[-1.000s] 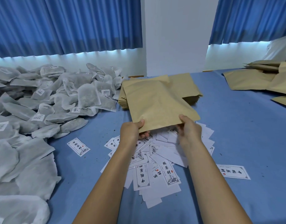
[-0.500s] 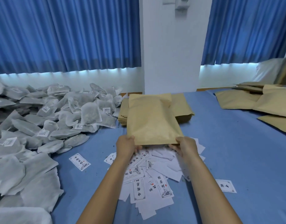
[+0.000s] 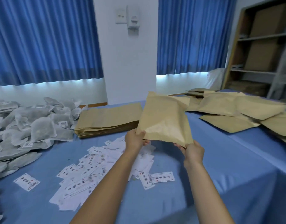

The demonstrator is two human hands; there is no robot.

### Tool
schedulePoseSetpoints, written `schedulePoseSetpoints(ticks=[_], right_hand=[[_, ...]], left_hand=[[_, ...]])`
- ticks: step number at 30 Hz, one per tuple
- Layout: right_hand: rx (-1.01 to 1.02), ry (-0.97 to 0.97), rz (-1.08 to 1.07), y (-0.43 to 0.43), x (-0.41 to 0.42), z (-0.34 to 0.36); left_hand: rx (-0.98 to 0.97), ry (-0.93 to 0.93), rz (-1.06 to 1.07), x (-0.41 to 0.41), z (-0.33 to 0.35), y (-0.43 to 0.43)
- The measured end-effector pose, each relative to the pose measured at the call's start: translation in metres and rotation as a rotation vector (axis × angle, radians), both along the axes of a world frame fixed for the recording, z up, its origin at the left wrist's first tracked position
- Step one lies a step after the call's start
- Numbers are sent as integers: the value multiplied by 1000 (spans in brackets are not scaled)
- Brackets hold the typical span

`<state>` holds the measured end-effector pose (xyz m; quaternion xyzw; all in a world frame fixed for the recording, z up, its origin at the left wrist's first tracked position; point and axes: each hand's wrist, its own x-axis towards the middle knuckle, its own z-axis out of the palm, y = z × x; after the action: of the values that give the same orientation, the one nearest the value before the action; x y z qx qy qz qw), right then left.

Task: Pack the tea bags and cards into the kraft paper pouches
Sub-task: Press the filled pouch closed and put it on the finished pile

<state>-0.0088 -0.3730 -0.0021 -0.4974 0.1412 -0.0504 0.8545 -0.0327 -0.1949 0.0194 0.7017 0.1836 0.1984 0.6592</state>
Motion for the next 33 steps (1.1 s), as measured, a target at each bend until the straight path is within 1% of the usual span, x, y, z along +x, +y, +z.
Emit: schedulePoseSetpoints(ticks=[7, 10, 13, 14, 16, 18, 19, 20, 22, 24, 26, 28, 30, 31, 33], right_hand=[[102, 68, -191, -82, 18, -19], [136, 94, -275, -115, 29, -21], [182, 56, -361, -143, 42, -12], [185, 28, -385, -149, 49, -7], [184, -69, -438, -161, 64, 10], [258, -185, -436, -171, 81, 26], [312, -239, -399, -174, 90, 31], [341, -254, -337, -174, 96, 35], [361, -178, -195, -167, 102, 30], [349, -95, -59, -155, 106, 17], [277, -37, 38, -136, 104, 4], [183, 13, 107, -116, 97, -7], [141, 53, 163, -93, 86, -20], [119, 61, 191, -81, 81, -25], [18, 54, 236, -58, 71, -29]], left_hand=[[-125, 150, -135, 47, -19, -82], [-214, 172, -188, 64, -18, -121], [-297, 183, -238, 82, -9, -159], [-361, 175, -259, 89, -3, -170], [-580, 132, -356, 101, 11, -189], [-770, 51, -538, 113, 25, -202], [-802, 33, -654, 115, 31, -208], [-750, 45, -753, 117, 34, -214], [-483, 138, -853, 114, 33, -223], [-230, 245, -859, 112, 18, -227], [12, 281, -792, 108, 4, -225], [326, 212, -594, 106, -6, -209], [732, 165, -261, 106, -10, -175], [891, 158, -96, 105, -9, -153], [1104, 178, 135, 106, -8, -105]])
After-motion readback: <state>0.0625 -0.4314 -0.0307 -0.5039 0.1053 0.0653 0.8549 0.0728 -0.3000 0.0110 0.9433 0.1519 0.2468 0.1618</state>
